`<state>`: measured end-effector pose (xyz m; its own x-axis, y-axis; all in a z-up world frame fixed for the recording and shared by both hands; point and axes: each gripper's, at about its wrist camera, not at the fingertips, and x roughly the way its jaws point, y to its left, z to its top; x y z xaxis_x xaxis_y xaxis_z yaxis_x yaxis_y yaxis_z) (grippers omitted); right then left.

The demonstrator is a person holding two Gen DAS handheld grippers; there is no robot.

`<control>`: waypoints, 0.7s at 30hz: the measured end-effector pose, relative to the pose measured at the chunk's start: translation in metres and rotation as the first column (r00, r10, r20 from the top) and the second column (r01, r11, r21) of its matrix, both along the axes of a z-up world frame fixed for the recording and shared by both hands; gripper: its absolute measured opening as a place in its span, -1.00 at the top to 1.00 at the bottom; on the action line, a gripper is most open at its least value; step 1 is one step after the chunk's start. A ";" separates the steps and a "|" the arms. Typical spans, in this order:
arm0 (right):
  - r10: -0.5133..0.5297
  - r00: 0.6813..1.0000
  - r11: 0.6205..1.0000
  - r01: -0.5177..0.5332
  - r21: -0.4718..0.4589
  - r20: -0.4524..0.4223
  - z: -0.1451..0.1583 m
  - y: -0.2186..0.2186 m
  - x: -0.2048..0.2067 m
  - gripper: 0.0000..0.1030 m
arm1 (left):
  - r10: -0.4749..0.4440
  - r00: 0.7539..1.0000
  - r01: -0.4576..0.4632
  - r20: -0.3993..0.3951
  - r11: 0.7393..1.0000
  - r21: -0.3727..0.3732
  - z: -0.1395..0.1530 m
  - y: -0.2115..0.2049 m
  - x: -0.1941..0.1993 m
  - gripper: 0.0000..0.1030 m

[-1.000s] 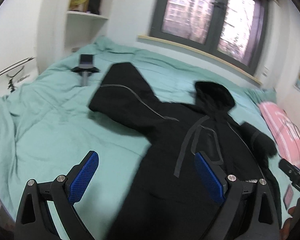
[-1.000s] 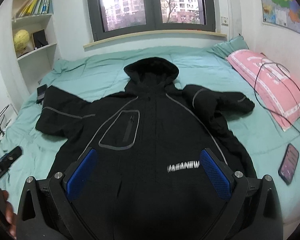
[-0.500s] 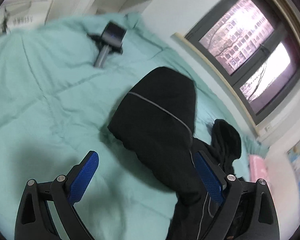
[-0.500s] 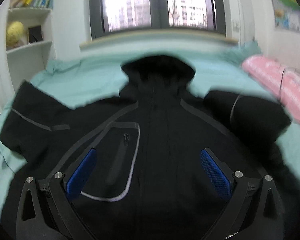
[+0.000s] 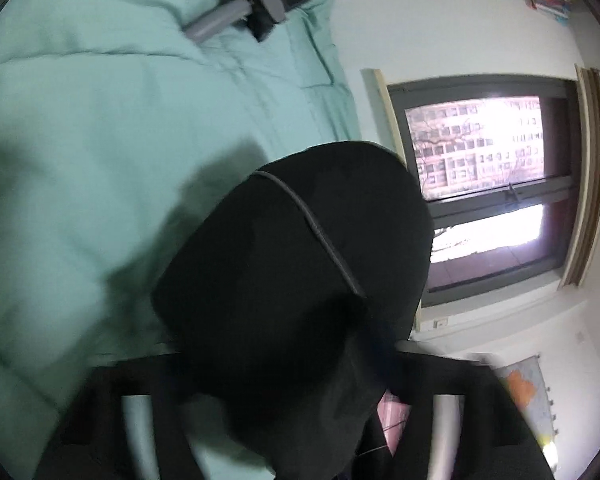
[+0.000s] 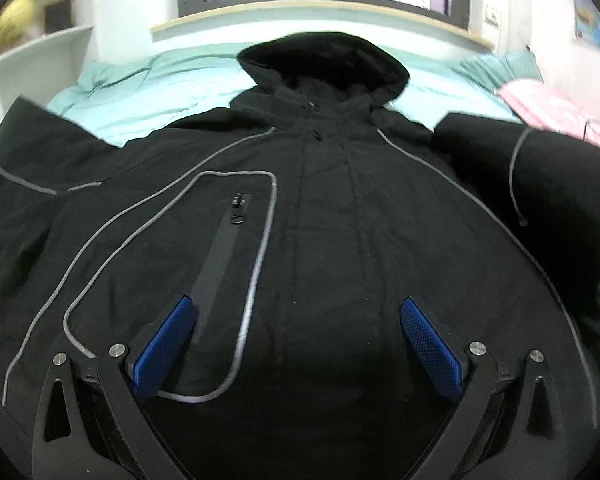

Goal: Fold large clothes
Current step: 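Grasp the black jacket's sleeve cuff with the left gripper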

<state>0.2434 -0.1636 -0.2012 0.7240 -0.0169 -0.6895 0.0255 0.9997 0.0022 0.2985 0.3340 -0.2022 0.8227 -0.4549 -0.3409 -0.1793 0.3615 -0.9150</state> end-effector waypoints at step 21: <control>-0.006 1.000 0.999 0.007 0.048 -0.021 0.000 -0.009 0.001 -1.00 | 0.078 0.996 -0.072 -0.046 0.988 0.135 0.016 0.031 -0.059 -0.25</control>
<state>0.2446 -0.1726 -0.2008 0.7098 0.0117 -0.7043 0.0330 0.9982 0.0498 0.2394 0.3652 -0.1866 0.8326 -0.3403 -0.4370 -0.2560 0.4631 -0.8485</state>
